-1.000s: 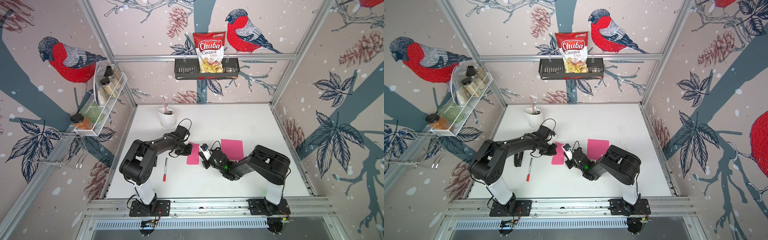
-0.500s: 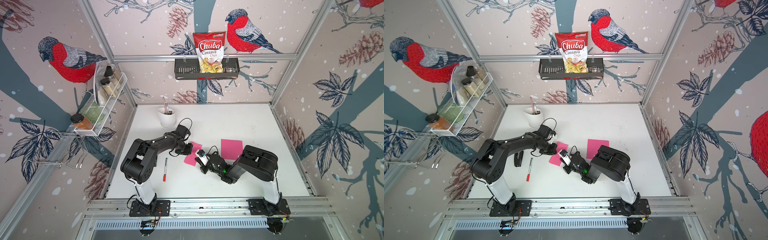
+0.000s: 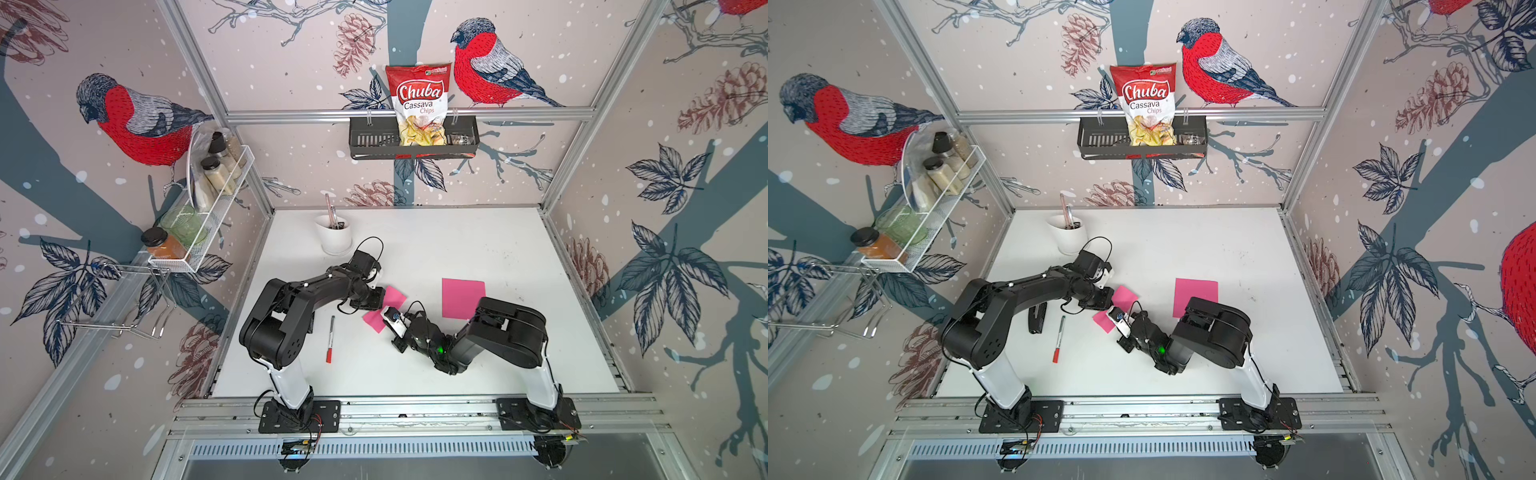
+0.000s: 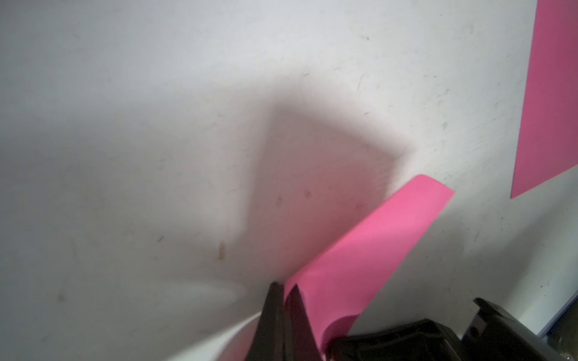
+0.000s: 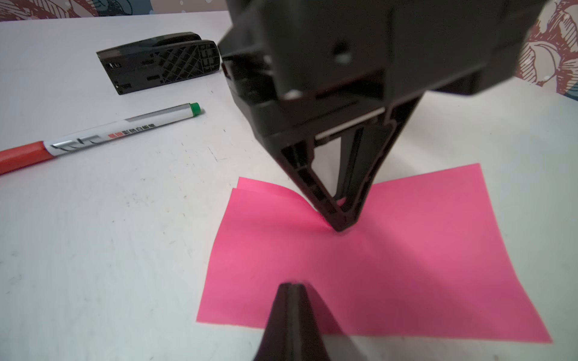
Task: Fold the square paper along the opposite sides
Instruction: Smooth out the paper at the center of the board.
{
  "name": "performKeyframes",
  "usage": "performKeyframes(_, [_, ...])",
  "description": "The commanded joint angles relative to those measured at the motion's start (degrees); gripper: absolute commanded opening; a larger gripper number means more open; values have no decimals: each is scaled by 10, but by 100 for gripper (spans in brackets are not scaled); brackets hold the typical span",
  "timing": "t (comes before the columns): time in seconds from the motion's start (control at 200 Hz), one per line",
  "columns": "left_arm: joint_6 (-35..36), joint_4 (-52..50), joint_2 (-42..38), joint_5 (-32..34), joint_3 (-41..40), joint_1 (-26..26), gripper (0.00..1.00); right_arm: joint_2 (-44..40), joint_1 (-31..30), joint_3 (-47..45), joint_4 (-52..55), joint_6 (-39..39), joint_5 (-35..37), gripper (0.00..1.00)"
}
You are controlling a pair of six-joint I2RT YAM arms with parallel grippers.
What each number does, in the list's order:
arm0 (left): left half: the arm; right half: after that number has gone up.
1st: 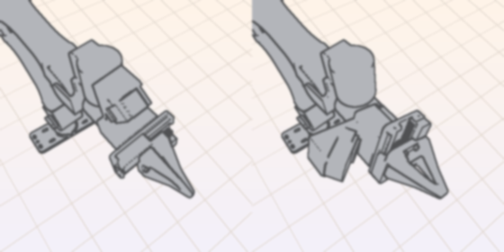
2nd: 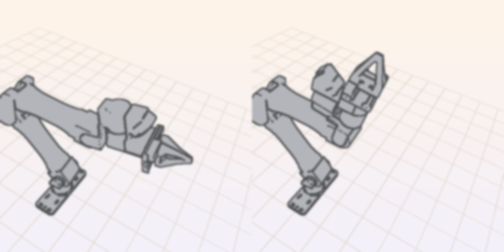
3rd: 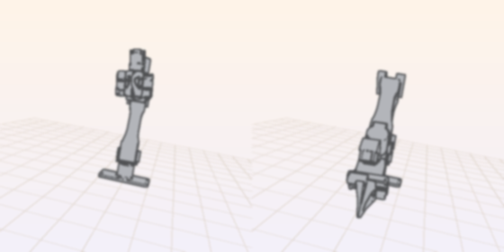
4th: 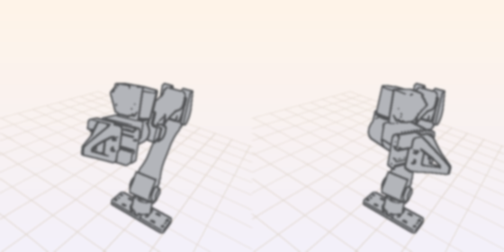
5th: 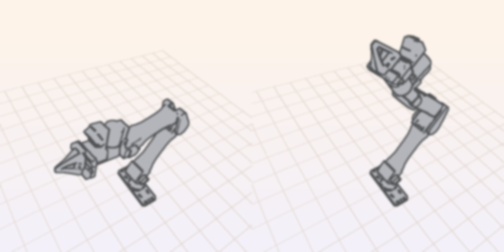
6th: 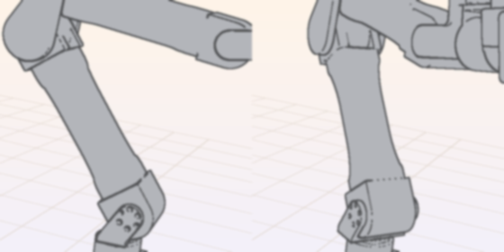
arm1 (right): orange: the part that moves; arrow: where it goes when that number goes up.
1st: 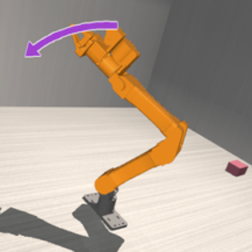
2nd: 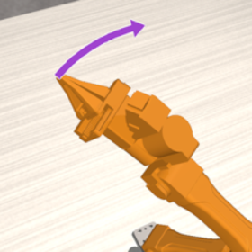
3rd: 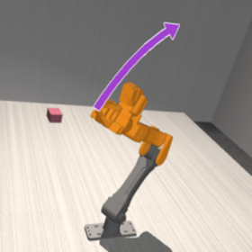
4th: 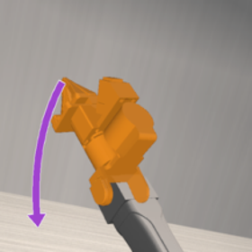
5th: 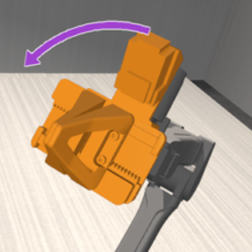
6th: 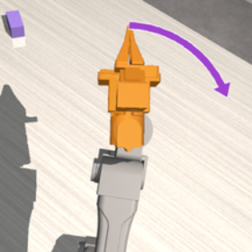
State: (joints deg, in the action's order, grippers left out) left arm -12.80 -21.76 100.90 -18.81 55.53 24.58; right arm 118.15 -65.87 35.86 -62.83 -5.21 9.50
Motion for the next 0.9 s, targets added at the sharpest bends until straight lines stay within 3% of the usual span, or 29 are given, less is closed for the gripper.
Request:
performKeyframes(0.0, [20,-76,4,106,-6,-4,0,-15,-5,-15,123,-10,4,0])
performKeyframes(0.185, [40,-81,-3,88,-5,-4,0,-49,-2,-33,107,-19,-12,0])
performKeyframes(0.39, [54,-78,-6,78,-10,7,0,-92,48,-29,61,-27,-42,0])
performKeyframes(0.51, [63,-80,-1,78,-8,14,0,-64,64,-4,29,-37,-61,0])
performKeyframes(0.895, [73,-89,6,91,-1,27,0,6,31,10,0,-51,-58,0])
